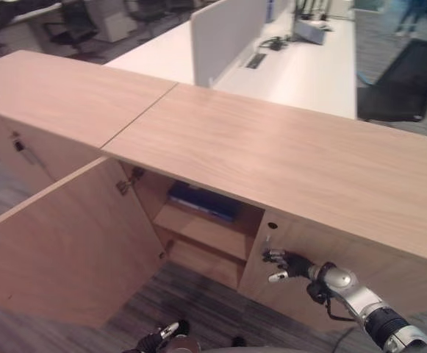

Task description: Put the empty folder in the office cabinet

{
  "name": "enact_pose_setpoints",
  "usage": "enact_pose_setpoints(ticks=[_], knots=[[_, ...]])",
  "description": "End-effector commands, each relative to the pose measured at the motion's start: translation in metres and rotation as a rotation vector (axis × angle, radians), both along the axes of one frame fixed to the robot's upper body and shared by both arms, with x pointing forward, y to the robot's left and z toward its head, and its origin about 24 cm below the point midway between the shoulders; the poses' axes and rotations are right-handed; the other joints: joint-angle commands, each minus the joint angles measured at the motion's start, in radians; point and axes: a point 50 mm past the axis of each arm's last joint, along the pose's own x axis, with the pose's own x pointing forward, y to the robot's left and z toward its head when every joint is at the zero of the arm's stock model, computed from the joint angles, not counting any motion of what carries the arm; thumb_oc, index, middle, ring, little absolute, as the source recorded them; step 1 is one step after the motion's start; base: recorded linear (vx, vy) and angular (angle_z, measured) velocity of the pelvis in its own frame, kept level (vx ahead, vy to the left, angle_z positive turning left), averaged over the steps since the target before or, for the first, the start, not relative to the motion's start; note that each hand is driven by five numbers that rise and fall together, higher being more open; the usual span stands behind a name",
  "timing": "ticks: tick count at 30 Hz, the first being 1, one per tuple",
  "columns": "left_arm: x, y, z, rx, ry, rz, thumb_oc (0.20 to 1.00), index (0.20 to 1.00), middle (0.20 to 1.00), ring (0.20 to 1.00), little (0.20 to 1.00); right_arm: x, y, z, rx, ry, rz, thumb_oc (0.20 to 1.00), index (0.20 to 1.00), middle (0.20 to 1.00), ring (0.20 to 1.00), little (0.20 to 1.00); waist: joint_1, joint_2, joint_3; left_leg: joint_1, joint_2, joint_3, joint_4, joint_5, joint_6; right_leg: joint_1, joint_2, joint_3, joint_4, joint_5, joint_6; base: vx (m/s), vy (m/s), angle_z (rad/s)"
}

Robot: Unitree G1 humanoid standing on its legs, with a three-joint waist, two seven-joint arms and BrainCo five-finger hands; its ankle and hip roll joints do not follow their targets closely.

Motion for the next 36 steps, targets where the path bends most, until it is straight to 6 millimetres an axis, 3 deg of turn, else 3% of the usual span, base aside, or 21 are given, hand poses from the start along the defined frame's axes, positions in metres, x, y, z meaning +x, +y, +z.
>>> enact_pose_setpoints(ticks=[1,2,4,5,6,12,13,17,20,22,23,26,28,29,32,36], knots=[[0.0,0.007,0.001,0.022,0.005,-0.018,1.0,1.0,1.0,1.0,1.0,0.032,-0.012,0.029,-0.063,-0.163,-0.026,1.0,1.0,1.0,1.0,1.0,-0.015,-0.029,0.003,0.008,-0.003,0.056,-0.003,-0.07,0.006,0.082,-0.096,0.037,-0.038,-0.083,0.123,-0.03,-0.056,0.29],[-0.001,0.008,0.0,0.026,0.011,-0.015,1.0,1.0,1.0,1.0,1.0,0.03,-0.015,0.028,-0.08,-0.158,-0.03,1.0,1.0,1.0,1.0,1.0,-0.018,-0.027,0.008,-0.001,0.002,0.08,-0.001,-0.063,0.007,0.085,-0.098,0.026,-0.038,-0.084,0.12,-0.08,-0.096,0.4],[-0.004,0.011,-0.001,0.043,0.029,0.005,1.0,1.0,1.0,1.0,1.0,0.026,-0.029,0.024,-0.133,-0.141,-0.079,1.0,1.0,1.0,1.0,1.0,-0.027,-0.029,0.024,-0.035,0.024,0.201,0.033,-0.054,0.024,0.092,-0.103,0.001,-0.042,-0.082,0.11,-0.13,-0.068,0.46],[-0.003,0.012,-0.001,0.048,0.03,0.013,1.0,1.0,1.0,1.0,1.0,0.024,-0.037,0.023,-0.146,-0.139,-0.119,1.0,1.0,1.0,1.0,1.0,-0.037,-0.04,0.034,-0.034,0.038,0.311,0.104,-0.096,0.037,0.082,-0.117,-0.008,-0.034,-0.077,0.103,-0.15,-0.031,0.39],[-0.002,0.012,-0.001,0.047,0.028,0.012,1.0,1.0,1.0,1.0,1.0,0.022,-0.04,0.022,-0.148,-0.137,-0.139,1.0,1.0,1.0,1.0,1.0,-0.041,-0.042,0.037,-0.022,0.042,0.345,0.136,-0.114,0.042,0.077,-0.121,-0.013,-0.032,-0.075,0.099,-0.15,-0.02,0.33],[0.005,0.008,0.0,0.046,0.014,0.022,1.0,1.0,1.0,1.0,1.0,0.015,-0.064,0.023,-0.191,-0.137,-0.246,1.0,1.0,1.0,1.0,1.0,-0.091,-0.046,0.013,0.054,0.092,0.481,0.223,-0.148,0.054,0.047,-0.135,-0.066,-0.036,-0.064,0.091,-0.03,0.014,0.35],[0.012,0.007,0.001,0.045,-0.003,0.02,1.0,1.0,1.0,1.0,1.0,0.009,-0.076,0.023,-0.209,-0.133,-0.294,1.0,1.0,1.0,1.0,1.0,-0.112,-0.034,-0.004,0.114,0.108,0.506,0.193,-0.17,0.036,0.051,-0.127,-0.088,-0.044,-0.073,0.097,0.05,0.067,0.34],[0.021,0.002,0.002,0.043,-0.024,-0.002,1.0,1.0,1.0,1.0,1.0,-0.005,-0.104,0.023,-0.298,-0.105,-0.359,1.0,1.0,1.0,1.0,1.0,-0.147,-0.015,-0.03,0.167,0.111,0.592,0.028,-0.158,0.013,0.052,-0.137,-0.149,-0.074,-0.055,0.114,0.0,0.112,0.82],[0.021,0.003,0.002,0.05,-0.017,-0.011,1.0,1.0,1.0,1.0,1.0,-0.01,-0.109,0.019,-0.336,-0.077,-0.358,1.0,1.0,1.0,1.0,1.0,-0.145,-0.012,-0.042,0.184,0.1,0.605,-0.031,-0.155,0.01,0.052,-0.144,-0.16,-0.078,-0.046,0.122,-0.01,0.11,0.29],[0.028,0.003,0.004,0.069,-0.038,-0.061,1.0,1.0,1.0,1.0,1.0,-0.037,-0.101,-0.016,-0.434,0.145,-0.222,1.0,1.0,1.0,1.0,1.0,-0.12,-0.011,-0.049,0.199,0.068,0.596,-0.108,-0.149,0.019,0.043,-0.17,-0.192,-0.087,-0.011,0.145,-0.09,0.269,0.15],[0.031,0.004,0.005,0.085,-0.048,-0.086,1.0,1.0,1.0,1.0,1.0,-0.05,-0.087,-0.035,-0.431,0.236,-0.176,1.0,1.0,1.0,1.0,1.0,-0.106,-0.01,-0.051,0.196,0.051,0.58,-0.125,-0.151,0.029,0.04,-0.185,-0.204,-0.088,0.004,0.155,-0.09,0.215,0.12],[0.039,0.003,0.007,0.107,-0.069,-0.119,1.0,1.0,1.0,1.0,1.0,-0.069,-0.061,-0.061,-0.396,0.354,-0.142,1.0,1.0,1.0,1.0,1.0,-0.082,-0.005,-0.055,0.179,0.021,0.551,-0.132,-0.158,0.045,0.037,-0.213,-0.228,-0.093,0.025,0.171,-0.07,0.153,0.2],[0.039,0.004,0.007,0.108,-0.069,-0.119,1.0,1.0,1.0,1.0,1.0,-0.069,-0.06,-0.062,-0.395,0.353,-0.142,1.0,1.0,1.0,1.0,1.0,-0.083,-0.006,-0.055,0.178,0.02,0.55,-0.132,-0.158,0.046,0.037,-0.214,-0.229,-0.093,0.025,0.172,-0.03,0.092,0.35],[0.046,0.001,0.008,0.121,-0.089,-0.141,1.0,1.0,1.0,1.0,1.0,-0.079,-0.048,-0.073,-0.381,0.404,-0.148,1.0,1.0,1.0,1.0,1.0,-0.067,-0.001,-0.059,0.167,-0.004,0.526,-0.135,-0.166,0.059,0.037,-0.235,-0.244,-0.095,0.039,0.184,-0.05,0.185,0.24],[0.056,-0.005,0.012,0.128,-0.131,-0.178,1.0,1.0,1.0,1.0,1.0,-0.091,-0.037,-0.084,-0.35,0.464,-0.217,1.0,1.0,1.0,1.0,1.0,-0.041,0.008,-0.066,0.151,-0.049,0.487,-0.137,-0.178,0.082,0.039,-0.273,-0.269,-0.095,0.059,0.205,-0.05,0.236,0.4],[0.071,-0.015,0.02,0.106,-0.209,-0.219,1.0,1.0,1.0,1.0,1.0,-0.114,-0.04,-0.093,-0.293,0.547,-0.408,1.0,1.0,1.0,1.0,1.0,-0.017,0.025,-0.078,0.142,-0.111,0.433,-0.139,-0.191,0.113,0.051,-0.339,-0.31,-0.079,0.082,0.236,-0.02,0.261,0.48]])
